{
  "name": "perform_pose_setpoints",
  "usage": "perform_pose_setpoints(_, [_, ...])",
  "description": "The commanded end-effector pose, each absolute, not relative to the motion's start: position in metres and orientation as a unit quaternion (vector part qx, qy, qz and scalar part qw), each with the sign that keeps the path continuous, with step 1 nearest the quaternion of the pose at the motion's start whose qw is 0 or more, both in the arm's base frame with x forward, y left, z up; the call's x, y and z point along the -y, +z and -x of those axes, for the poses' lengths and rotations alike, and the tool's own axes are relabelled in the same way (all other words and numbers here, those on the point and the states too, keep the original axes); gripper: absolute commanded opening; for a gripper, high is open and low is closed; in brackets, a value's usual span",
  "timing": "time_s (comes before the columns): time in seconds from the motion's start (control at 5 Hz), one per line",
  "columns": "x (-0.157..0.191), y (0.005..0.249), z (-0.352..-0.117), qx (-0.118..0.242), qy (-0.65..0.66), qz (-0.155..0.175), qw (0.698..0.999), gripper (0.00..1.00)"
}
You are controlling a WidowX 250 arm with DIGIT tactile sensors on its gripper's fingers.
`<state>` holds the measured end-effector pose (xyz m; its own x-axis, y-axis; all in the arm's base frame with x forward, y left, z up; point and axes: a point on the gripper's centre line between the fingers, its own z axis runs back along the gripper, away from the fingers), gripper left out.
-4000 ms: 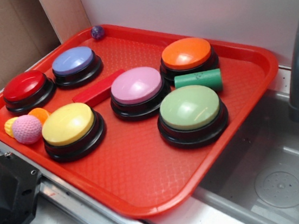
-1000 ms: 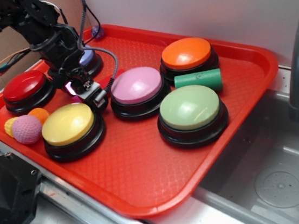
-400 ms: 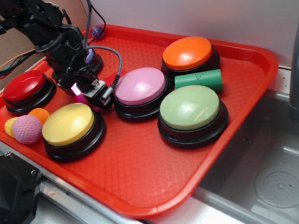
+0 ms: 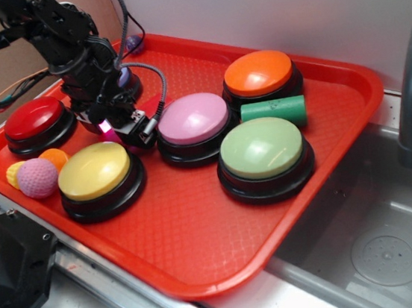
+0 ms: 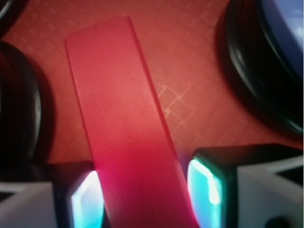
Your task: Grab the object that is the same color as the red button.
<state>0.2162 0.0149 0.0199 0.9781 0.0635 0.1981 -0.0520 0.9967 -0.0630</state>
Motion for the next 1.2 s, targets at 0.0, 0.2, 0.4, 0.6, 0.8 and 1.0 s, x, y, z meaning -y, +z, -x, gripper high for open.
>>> perform_pose_setpoints(0.0, [-0.012, 0.043, -0.223, 0.101, 0.055, 0.040, 0.993, 0.00])
perform_pose_setpoints(0.2, [-0.011, 0.078, -0.225, 0.126, 0.066, 0.081, 0.986, 0.00])
perform_pose_setpoints(0.4, [-0.006, 0.114, -0.222, 0.116, 0.076, 0.051, 0.989, 0.00])
perform_pose_setpoints(0.6, [0.006, 0.144, -0.213, 0.074, 0.052, 0.055, 0.994, 0.00])
perform_pose_setpoints(0.8, [0.014, 0.162, -0.199, 0.044, 0.038, 0.052, 0.997, 0.00])
perform_pose_setpoints(1.0, [0.017, 0.170, -0.189, 0.050, 0.055, 0.039, 0.996, 0.00])
